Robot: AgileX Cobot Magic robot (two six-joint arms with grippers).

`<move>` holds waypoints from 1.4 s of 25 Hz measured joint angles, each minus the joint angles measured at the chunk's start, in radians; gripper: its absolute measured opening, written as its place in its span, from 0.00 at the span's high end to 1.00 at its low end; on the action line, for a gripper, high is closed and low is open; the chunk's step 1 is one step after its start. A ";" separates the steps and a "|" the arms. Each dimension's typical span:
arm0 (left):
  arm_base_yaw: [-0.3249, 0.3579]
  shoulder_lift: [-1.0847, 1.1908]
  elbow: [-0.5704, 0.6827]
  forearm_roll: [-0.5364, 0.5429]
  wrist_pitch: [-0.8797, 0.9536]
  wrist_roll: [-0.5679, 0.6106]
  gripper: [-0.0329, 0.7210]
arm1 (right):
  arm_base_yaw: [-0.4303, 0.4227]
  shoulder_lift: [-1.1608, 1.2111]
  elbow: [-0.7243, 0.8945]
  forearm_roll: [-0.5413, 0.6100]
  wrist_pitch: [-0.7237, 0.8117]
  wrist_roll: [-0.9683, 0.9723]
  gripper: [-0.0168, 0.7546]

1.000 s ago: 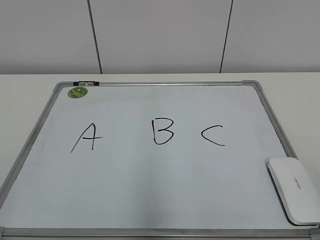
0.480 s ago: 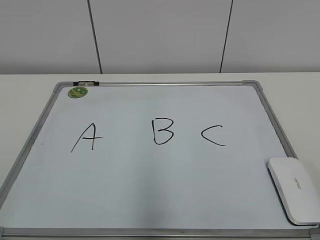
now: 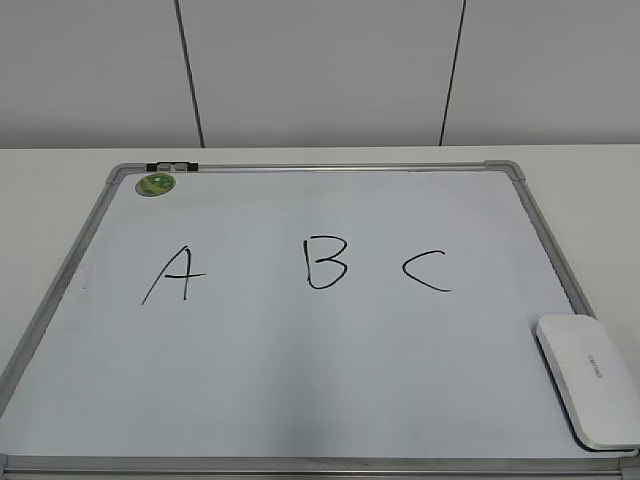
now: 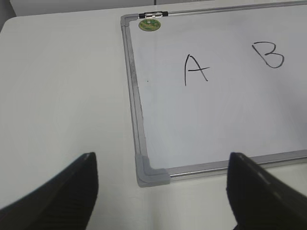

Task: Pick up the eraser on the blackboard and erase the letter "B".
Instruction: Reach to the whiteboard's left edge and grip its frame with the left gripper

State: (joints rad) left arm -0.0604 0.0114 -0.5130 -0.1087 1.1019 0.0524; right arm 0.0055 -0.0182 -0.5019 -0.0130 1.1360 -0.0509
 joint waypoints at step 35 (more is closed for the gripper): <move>0.001 1.187 -0.475 -0.014 -0.230 0.000 0.18 | 0.000 0.000 0.000 0.000 0.000 0.000 0.22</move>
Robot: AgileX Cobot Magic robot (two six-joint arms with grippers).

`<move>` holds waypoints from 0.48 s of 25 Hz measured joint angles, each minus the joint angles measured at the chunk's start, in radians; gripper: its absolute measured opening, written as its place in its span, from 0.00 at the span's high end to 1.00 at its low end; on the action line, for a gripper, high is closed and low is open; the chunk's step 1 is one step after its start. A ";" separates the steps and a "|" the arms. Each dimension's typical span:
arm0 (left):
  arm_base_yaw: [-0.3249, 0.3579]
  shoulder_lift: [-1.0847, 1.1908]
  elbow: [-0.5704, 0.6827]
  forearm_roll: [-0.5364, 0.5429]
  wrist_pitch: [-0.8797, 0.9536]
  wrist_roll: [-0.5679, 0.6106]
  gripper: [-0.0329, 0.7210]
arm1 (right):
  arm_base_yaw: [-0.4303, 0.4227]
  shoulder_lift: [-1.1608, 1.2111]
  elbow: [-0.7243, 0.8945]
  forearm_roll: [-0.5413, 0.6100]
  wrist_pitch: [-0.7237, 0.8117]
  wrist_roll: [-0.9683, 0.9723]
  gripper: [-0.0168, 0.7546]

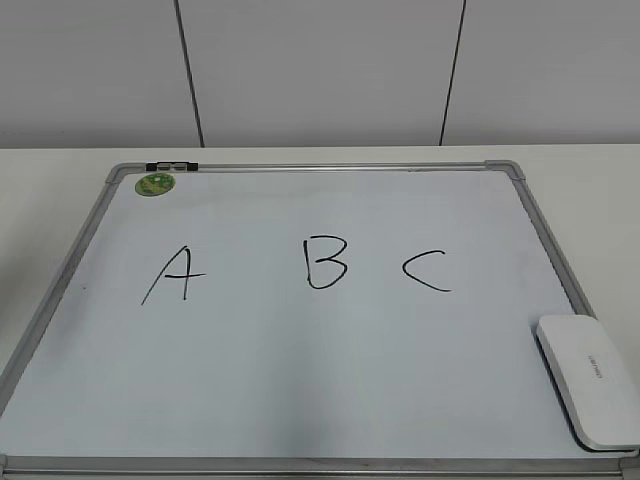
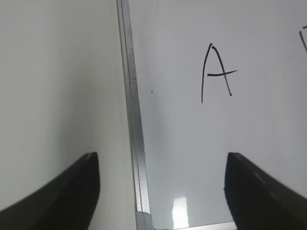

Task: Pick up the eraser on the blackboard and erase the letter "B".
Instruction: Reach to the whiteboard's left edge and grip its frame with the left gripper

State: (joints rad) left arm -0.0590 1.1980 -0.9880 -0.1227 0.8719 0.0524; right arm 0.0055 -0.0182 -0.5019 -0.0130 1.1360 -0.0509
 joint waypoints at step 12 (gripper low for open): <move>0.000 0.388 -0.160 0.013 0.022 0.000 0.42 | 0.000 0.000 0.000 0.000 0.000 0.000 0.22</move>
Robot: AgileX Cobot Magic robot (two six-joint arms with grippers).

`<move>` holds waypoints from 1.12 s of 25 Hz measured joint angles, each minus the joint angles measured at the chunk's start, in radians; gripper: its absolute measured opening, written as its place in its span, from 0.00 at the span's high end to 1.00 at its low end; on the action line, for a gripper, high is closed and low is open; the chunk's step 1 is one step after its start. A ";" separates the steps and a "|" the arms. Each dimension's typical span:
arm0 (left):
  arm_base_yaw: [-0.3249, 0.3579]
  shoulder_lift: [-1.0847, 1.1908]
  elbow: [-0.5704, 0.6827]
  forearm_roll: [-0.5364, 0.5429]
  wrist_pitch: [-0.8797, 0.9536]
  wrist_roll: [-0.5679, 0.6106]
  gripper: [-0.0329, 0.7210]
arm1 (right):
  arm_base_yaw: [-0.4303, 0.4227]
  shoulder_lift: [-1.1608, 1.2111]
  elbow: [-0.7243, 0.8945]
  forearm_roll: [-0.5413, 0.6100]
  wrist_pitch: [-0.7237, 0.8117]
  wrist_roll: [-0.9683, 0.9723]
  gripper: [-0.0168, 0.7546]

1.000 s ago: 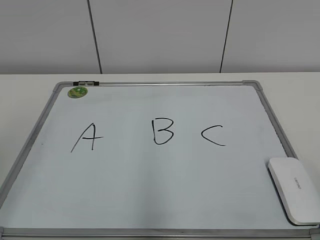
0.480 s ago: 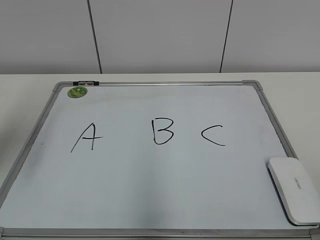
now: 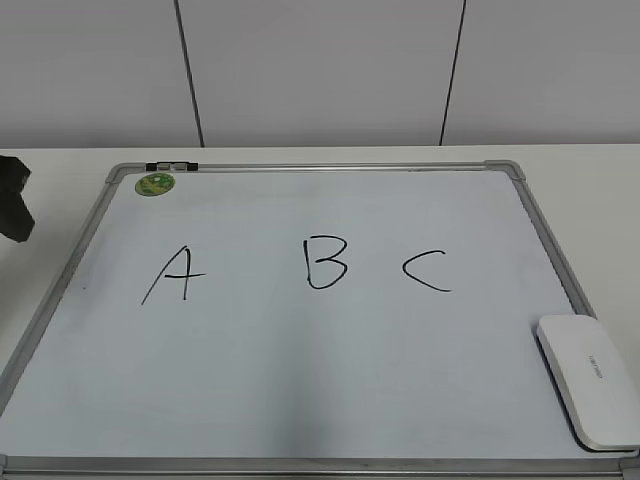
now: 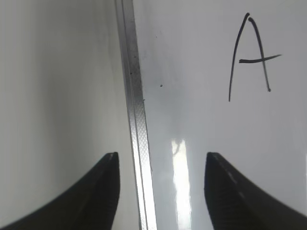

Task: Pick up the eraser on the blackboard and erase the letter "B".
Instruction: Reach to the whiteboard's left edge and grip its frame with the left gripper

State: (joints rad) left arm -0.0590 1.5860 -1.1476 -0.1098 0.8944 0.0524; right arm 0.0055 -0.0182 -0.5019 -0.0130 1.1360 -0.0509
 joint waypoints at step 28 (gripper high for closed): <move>0.054 0.338 -0.065 -0.002 -0.117 0.074 0.55 | 0.000 0.000 0.000 0.000 0.000 0.000 0.22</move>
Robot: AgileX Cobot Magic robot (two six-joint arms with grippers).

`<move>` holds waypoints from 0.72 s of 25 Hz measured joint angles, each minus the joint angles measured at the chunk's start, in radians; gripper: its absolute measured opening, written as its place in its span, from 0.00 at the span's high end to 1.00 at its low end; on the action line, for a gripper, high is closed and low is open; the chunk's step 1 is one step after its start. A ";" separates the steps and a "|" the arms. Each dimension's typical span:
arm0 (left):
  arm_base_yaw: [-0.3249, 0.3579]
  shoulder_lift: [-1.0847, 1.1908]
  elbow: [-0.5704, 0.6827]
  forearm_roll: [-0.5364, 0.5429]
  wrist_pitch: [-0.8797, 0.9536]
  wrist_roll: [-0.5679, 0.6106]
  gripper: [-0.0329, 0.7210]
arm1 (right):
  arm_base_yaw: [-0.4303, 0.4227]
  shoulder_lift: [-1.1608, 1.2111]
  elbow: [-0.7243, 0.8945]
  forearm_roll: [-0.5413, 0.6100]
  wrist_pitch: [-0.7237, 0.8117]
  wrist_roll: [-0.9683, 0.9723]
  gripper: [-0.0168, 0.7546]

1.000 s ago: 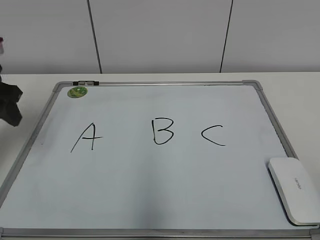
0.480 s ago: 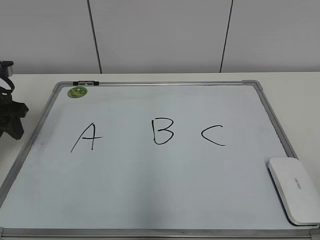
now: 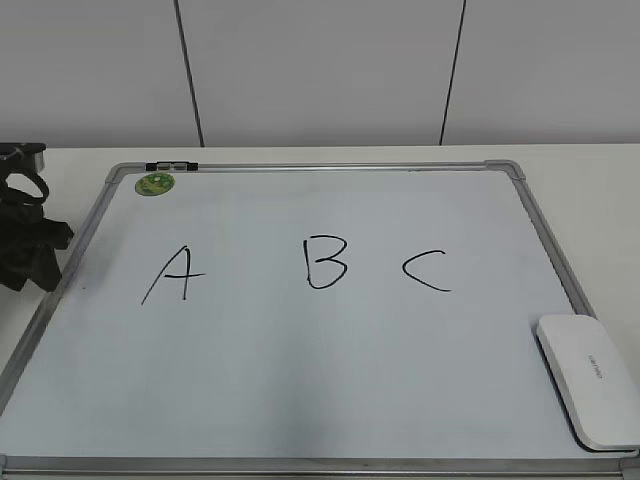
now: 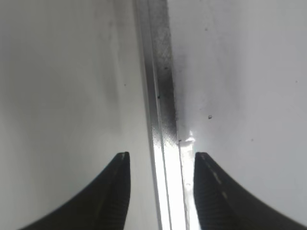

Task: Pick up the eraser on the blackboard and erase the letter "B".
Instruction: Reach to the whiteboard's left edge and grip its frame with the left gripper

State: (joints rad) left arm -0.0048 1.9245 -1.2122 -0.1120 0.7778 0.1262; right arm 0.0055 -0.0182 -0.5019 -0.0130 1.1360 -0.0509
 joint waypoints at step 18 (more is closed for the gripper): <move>0.016 0.164 -0.246 -0.042 0.183 0.056 0.58 | 0.000 0.000 0.000 0.000 0.000 0.000 0.22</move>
State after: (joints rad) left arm 0.0111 2.0888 -1.4584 -0.1541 0.9607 0.1824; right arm 0.0055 -0.0182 -0.5019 -0.0130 1.1360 -0.0509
